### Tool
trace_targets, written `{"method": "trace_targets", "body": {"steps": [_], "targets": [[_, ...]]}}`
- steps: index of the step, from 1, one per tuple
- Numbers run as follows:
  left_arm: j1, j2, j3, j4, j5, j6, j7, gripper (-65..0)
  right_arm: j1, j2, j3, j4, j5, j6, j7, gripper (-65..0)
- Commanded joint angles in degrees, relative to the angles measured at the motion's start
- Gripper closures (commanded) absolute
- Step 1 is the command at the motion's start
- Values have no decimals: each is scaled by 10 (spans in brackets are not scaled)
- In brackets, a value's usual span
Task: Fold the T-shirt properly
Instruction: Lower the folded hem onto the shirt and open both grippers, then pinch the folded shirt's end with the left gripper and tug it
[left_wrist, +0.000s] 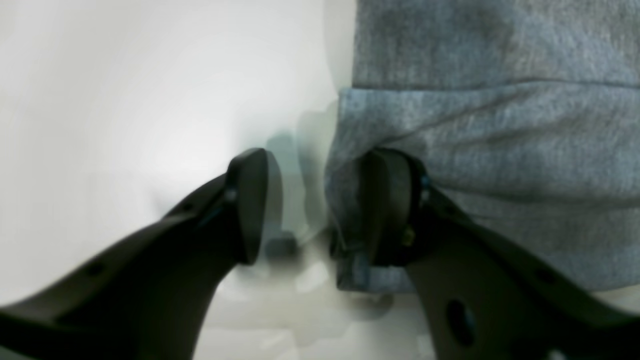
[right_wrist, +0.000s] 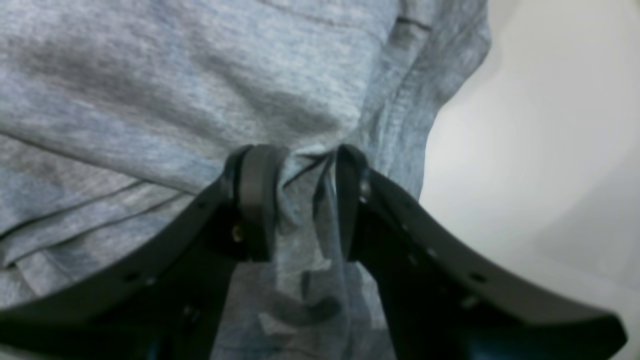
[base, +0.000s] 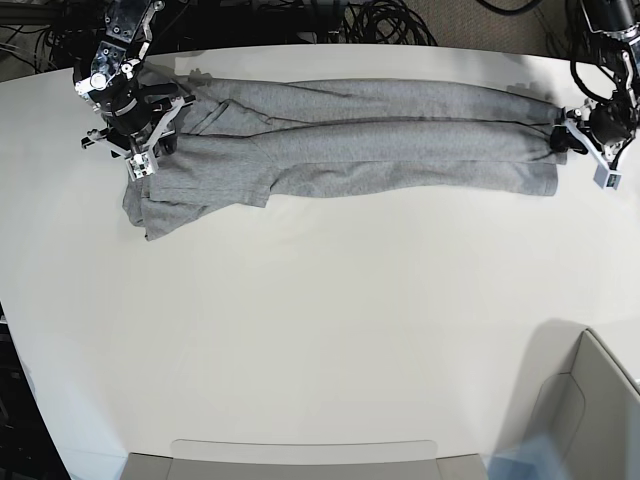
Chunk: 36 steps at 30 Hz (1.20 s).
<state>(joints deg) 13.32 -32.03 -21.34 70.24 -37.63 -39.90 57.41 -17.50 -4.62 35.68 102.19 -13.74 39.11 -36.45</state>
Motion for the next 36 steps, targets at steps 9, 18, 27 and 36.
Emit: {"method": "trace_targets", "body": {"steps": [9, 18, 27, 36], "targets": [[11, 17, 64, -12, 21, -1, 36, 0, 13, -1, 1, 1, -31, 9, 11, -204], [7, -14, -81, -48, 22, -1, 44, 0, 15, -1, 4, -3, -30, 9, 11, -204], [-17, -67, -128, -111, 21, -1, 44, 0, 15, -1, 4, -3, -29, 9, 11, -204], [-18, -51, -120, -110, 21, -1, 59, 0, 15, -1, 1, -3, -29, 9, 11, -204]]}}
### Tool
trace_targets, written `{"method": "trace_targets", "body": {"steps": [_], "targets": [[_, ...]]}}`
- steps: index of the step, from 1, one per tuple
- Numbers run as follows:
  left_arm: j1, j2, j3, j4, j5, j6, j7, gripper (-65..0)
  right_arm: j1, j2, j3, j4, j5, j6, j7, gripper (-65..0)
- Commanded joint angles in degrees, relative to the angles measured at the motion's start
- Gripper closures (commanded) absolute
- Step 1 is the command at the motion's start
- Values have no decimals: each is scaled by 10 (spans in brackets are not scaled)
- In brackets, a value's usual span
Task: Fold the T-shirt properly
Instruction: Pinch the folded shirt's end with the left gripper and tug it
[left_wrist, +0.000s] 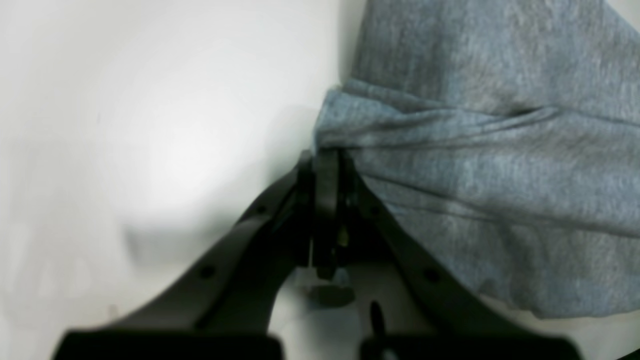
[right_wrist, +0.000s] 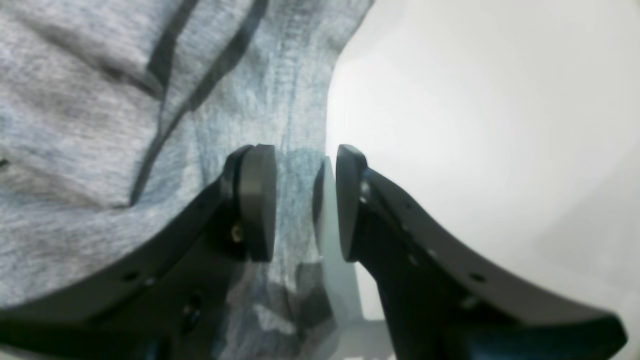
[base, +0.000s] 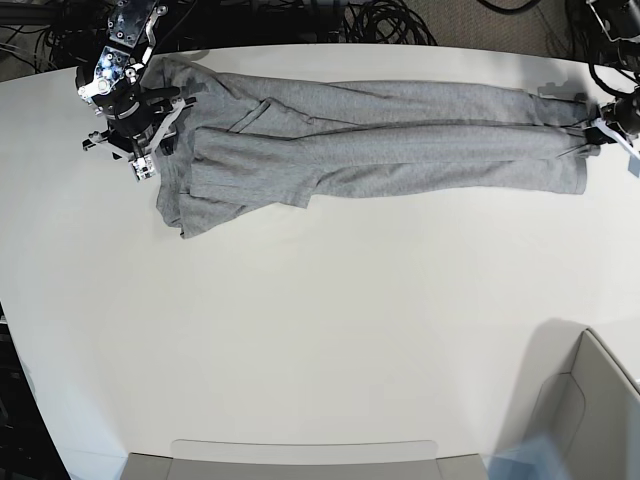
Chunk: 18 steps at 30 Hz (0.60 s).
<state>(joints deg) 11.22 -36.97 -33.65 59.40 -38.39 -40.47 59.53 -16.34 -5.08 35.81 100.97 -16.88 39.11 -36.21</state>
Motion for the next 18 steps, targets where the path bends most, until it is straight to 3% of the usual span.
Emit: {"method": "trace_targets", "body": {"steps": [1, 7, 12, 18], "targets": [[3, 0, 0, -1, 28, 5, 48, -17, 4, 4, 0, 8, 2, 9, 9, -204], [2, -3, -12, 7, 27, 5, 64, -290, 4, 6, -1, 4, 1, 9, 9, -204], [3, 1, -68, 75, 27, 5, 89, -303, 4, 6, -1, 1, 1, 9, 9, -204], [-14, 19, -72, 124, 27, 5, 136, -303, 15, 6, -1, -23, 0, 9, 9, -204]]}}
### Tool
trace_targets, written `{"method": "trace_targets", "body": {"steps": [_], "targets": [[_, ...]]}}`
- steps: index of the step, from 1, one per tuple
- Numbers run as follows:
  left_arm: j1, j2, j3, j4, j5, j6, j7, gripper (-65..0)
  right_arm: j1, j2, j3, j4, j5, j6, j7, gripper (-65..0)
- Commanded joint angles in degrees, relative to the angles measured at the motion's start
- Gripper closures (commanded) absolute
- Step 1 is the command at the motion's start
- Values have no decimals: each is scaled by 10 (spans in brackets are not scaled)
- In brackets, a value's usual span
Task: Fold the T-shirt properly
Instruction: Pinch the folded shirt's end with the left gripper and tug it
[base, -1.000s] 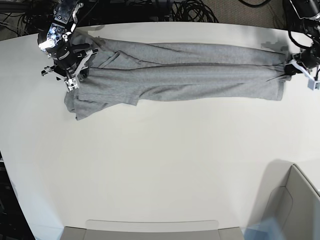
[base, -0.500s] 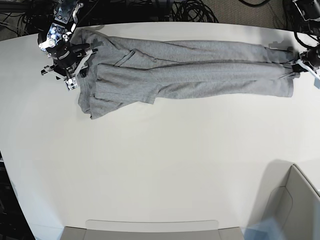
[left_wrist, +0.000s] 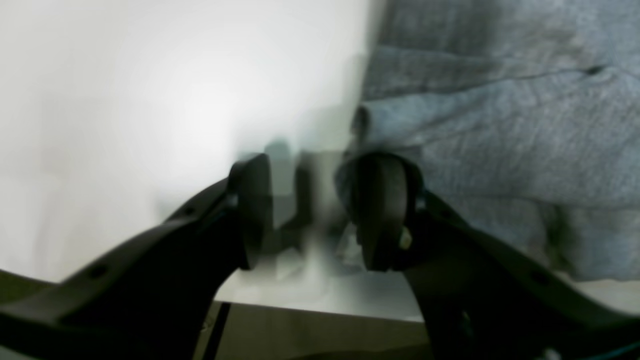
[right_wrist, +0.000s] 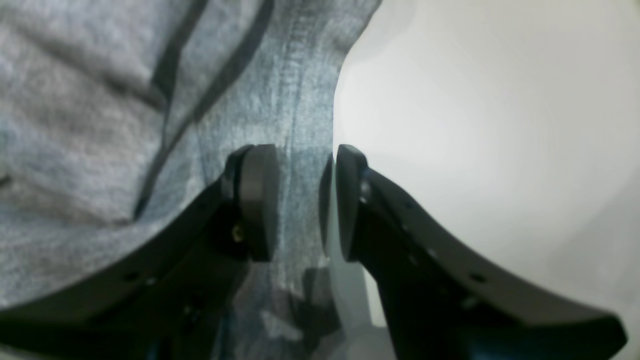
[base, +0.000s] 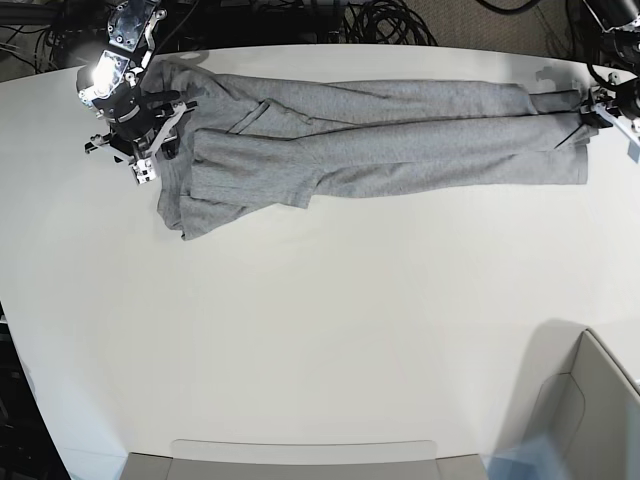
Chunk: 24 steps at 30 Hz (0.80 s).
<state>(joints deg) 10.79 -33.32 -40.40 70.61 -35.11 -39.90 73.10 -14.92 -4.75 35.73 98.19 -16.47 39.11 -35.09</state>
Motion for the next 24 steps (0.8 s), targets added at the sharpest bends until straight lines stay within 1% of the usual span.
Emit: {"method": "trace_targets", "body": {"steps": [1, 7, 10, 13, 14, 18, 19, 21, 24], "targets": [[-17, -17, -5, 21, -6, -1, 4, -303, 1, 3, 0, 5, -4, 9, -2, -204], [-24, -19, -5, 45, -4, -1, 9, -303, 0, 2, 0, 5, -4, 9, -2, -204], [-25, -29, -5, 71, -4, -1, 40, -303, 0, 3, 0, 5, -4, 9, -2, -204], [-26, -25, -6, 107, -5, -1, 60, -303, 1, 3, 0, 4, -4, 9, -2, -204], [-26, -18, -6, 115, -5, -1, 61, -303, 1, 3, -1, 4, -4, 9, -2, -204], [-26, -8, 1, 111, -4, -1, 58, -303, 7, 3, -1, 4, -4, 9, -2, -204], [-26, 0, 2, 104, -4, -1, 57, -303, 9, 3, -1, 3, -4, 9, -2, -204], [-26, 14, 15, 85, -4, -1, 40, -303, 9, 4, -1, -2, -5, 9, -2, -204], [-26, 13, 34, 47, -4, -1, 4, -303, 9, 5, -1, -4, -5, 9, -2, -204]]}}
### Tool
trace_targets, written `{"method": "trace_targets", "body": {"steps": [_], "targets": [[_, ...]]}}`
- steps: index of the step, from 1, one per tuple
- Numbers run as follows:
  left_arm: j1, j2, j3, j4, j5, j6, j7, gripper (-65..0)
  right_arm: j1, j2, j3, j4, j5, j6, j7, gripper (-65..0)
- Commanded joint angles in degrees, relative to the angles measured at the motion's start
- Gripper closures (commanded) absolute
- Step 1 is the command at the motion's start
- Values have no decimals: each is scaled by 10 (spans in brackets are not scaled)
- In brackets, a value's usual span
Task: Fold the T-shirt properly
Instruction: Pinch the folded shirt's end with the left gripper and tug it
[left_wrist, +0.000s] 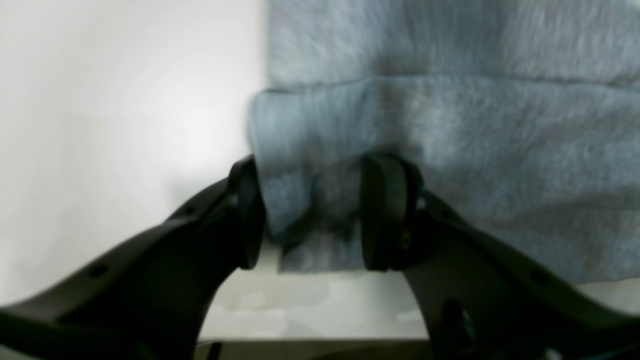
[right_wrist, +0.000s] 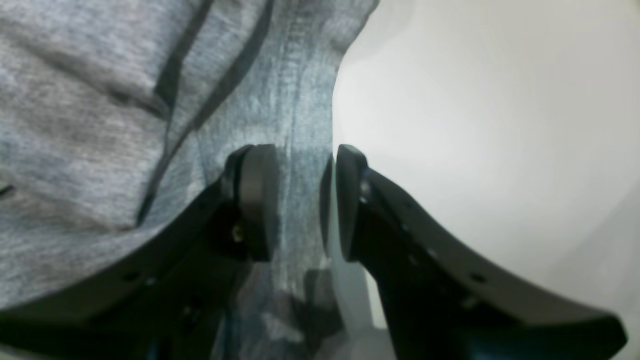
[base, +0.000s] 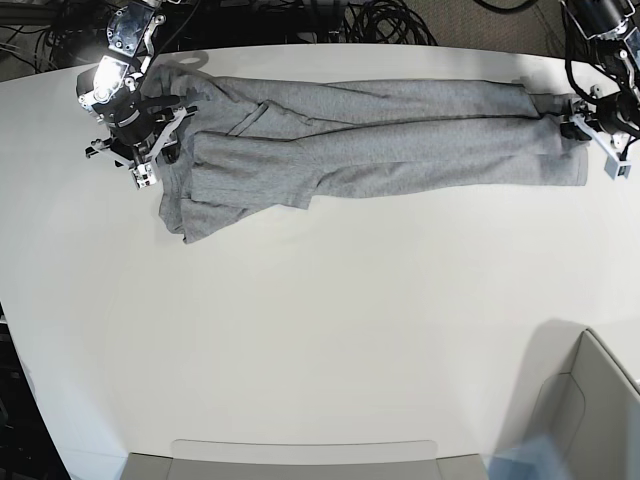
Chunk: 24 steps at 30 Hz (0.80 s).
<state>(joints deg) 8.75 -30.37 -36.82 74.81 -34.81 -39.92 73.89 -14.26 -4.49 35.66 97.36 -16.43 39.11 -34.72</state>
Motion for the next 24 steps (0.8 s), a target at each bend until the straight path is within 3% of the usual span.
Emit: {"method": "trace_targets", "body": {"steps": [1, 11, 17, 20, 23, 24], "targets": [[-4, -17, 2, -8, -6, -1, -14, -303, 2, 2, 0, 4, -5, 9, -6, -204], [-5, -11, 100, -82, -9, -1, -63, -303, 2, 6, 0, 4, -5, 9, -6, -204], [0, 39, 159, -49, -10, -1, -64, -296, 2, 7, 0, 4, -5, 9, -6, -204], [18, 47, 176, -22, -10, -1, -64, -209, 2, 7, 1, 4, -5, 9, -6, -204], [19, 54, 175, -20, -9, -1, -54, -18, 2, 7, 2, 4, -5, 9, -6, -204], [18, 51, 175, -21, -8, -1, -52, 0, 2, 7, 3, 4, -5, 9, -6, -204]]}}
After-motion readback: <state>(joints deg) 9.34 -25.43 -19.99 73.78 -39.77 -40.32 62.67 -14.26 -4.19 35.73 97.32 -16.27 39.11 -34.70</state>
